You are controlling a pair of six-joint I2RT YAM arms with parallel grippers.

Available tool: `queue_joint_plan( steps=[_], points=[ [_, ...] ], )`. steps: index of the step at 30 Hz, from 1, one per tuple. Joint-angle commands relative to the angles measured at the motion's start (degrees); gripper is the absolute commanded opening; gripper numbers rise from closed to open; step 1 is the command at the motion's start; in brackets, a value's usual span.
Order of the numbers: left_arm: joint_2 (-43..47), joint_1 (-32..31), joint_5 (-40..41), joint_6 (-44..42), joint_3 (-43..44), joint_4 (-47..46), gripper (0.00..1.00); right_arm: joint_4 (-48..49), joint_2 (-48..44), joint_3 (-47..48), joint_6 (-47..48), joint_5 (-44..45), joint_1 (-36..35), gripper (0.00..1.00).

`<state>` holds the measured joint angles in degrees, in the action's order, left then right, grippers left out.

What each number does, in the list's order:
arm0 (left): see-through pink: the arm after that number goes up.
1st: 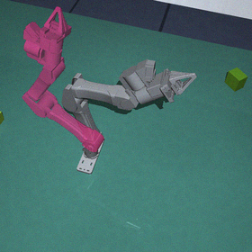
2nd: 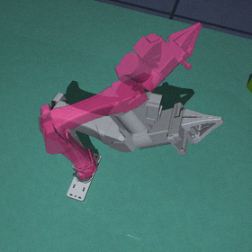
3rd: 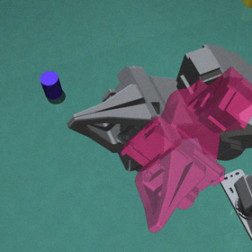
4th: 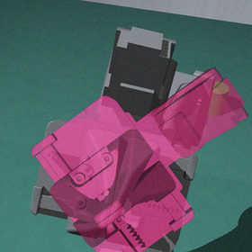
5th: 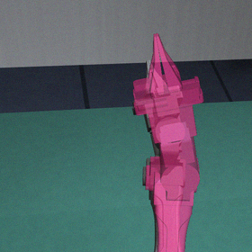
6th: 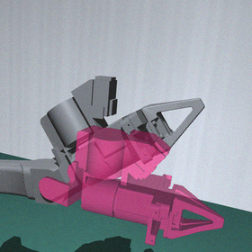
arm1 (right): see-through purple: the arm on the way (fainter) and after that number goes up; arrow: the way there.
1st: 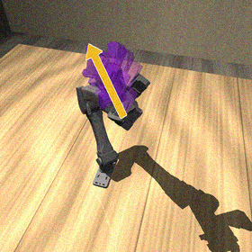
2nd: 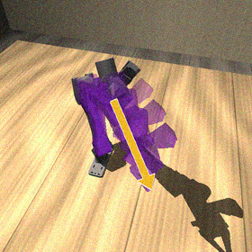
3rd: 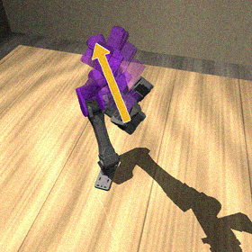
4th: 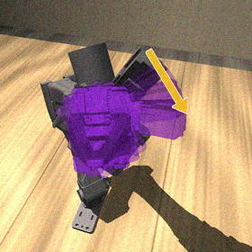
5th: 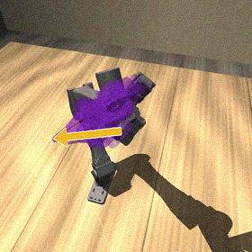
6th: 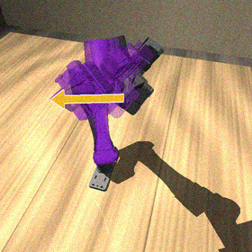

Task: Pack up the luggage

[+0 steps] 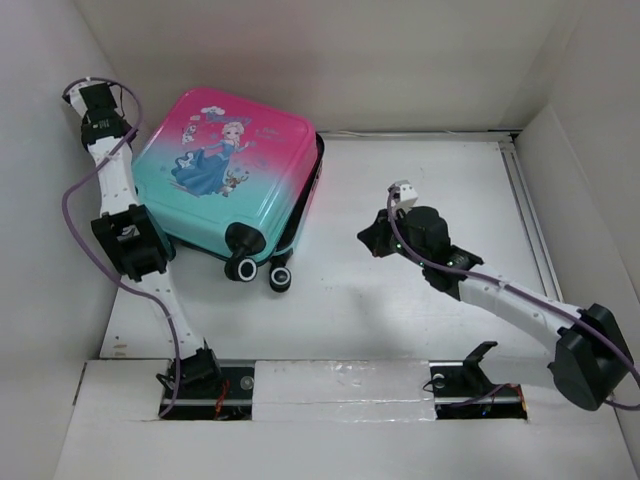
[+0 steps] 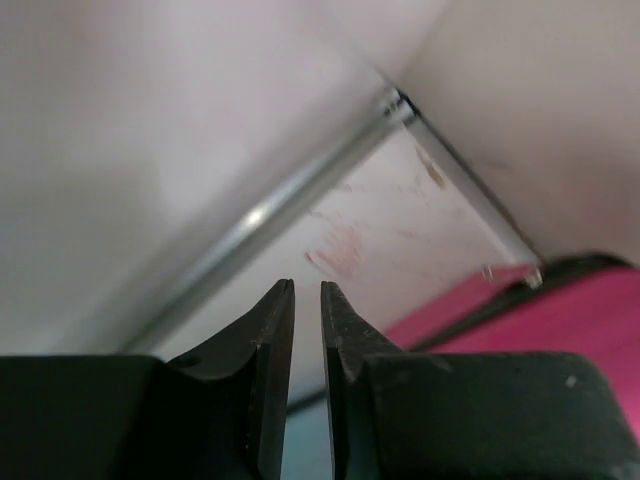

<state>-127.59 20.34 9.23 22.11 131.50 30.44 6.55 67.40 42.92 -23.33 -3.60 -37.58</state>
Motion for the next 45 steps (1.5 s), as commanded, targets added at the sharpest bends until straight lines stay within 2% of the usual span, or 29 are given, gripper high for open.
queue_joint_plan(
  steps=[1,3,6,10,11,13,14,16,20,21,24,26,32,35,37,39,40,41,42,43,45],
  points=[
    [-0.54,0.92,2.19,-1.98,5.25,-3.80,0.13,5.40,2.73,0.41,0.48,0.78,-1.00,0.00],
    [-2.65,0.93,0.18,-3.12,5.26,-3.80,0.12,5.93,5.62,1.20,-0.05,1.39,-1.00,0.00],
    [-7.05,-0.64,-8.68,-3.12,5.09,-1.61,0.01,6.46,9.40,3.84,-0.05,1.92,-1.00,0.00],
    [-6.02,-7.49,-11.95,-2.60,-4.12,-4.23,0.00,7.16,14.16,8.40,-0.05,5.26,-1.00,0.00],
    [-4.79,-8.81,-13.18,-1.81,-10.76,-5.72,0.00,6.64,14.86,9.46,-0.05,7.09,-1.00,0.00],
    [0.92,-11.72,-15.63,0.64,-19.05,-12.98,0.00,6.64,16.27,11.74,0.56,9.04,-1.00,0.00],
    [2.77,-12.25,-18.78,3.61,-26.57,-15.30,0.00,6.03,16.28,12.27,0.57,10.35,-0.48,0.00],
    [8.66,-13.13,-21.18,5.92,-33.03,-21.26,0.00,5.33,16.28,13.07,1.10,11.23,1.36,0.00],
    [17.44,-15.32,-20.58,8.38,-44.12,-25.06,0.00,2.17,18.47,15.96,1.71,14.75,7.33,0.00],
    [19.46,-15.33,-21.09,9.17,-49.97,-26.64,0.00,1.29,18.47,15.97,1.71,14.76,8.74,0.00],
    [27.81,-15.86,-21.71,13.74,-59.05,-33.23,0.00,-0.56,20.06,15.97,-0.12,14.76,12.79,0.00],
    [33.51,-17.25,-23.03,15.85,-68.19,-36.75,0.00,-0.57,20.06,14.22,-0.92,14.76,14.03,0.00],
    [43.82,-23.14,-19.26,17.53,-86.48,-43.00,0.00,2.59,22.95,15.69,0.56,6.00,13.33,0.00],
    [50.14,-26.83,-18.03,20.24,-93.67,-44.85,0.00,0.77,29.35,25.08,1.80,1.42,12.62,0.00],
    [55.76,-29.38,-18.02,20.86,-96.68,-44.51,0.00,-1.61,36.18,37.02,2.50,-3.60,11.22,0.00],
    [60.07,-30.88,-15.75,21.57,-100.45,-42.75,0.00,-9.42,41.47,47.38,4.61,-6.58,10.43,0.00],
    [64.88,-32.62,-15.13,21.57,-101.78,-42.04,0.00,-11.97,44.11,58.31,5.13,-7.56,9.64,0.00],
    [70.06,-33.60,-13.12,22.44,-104.06,-40.12,0.00,-18.43,49.27,69.99,5.92,-9.05,9.63,0.00],
    [70.11,-34.65,-12.06,22.45,-105.12,-39.41,0.00,-21.28,51.41,70.11,5.93,-9.67,9.63,0.00],
    [75.16,-36.49,-10.31,23.06,-105.13,-38.01,0.00,-23.57,53.00,79.33,6.63,-9.68,9.11,0.00],
    [80.71,-36.51,-6.88,23.07,-105.14,-31.60,0.00,-27.36,53.98,84.59,7.24,-9.15,9.11,0.00]
  ],
)
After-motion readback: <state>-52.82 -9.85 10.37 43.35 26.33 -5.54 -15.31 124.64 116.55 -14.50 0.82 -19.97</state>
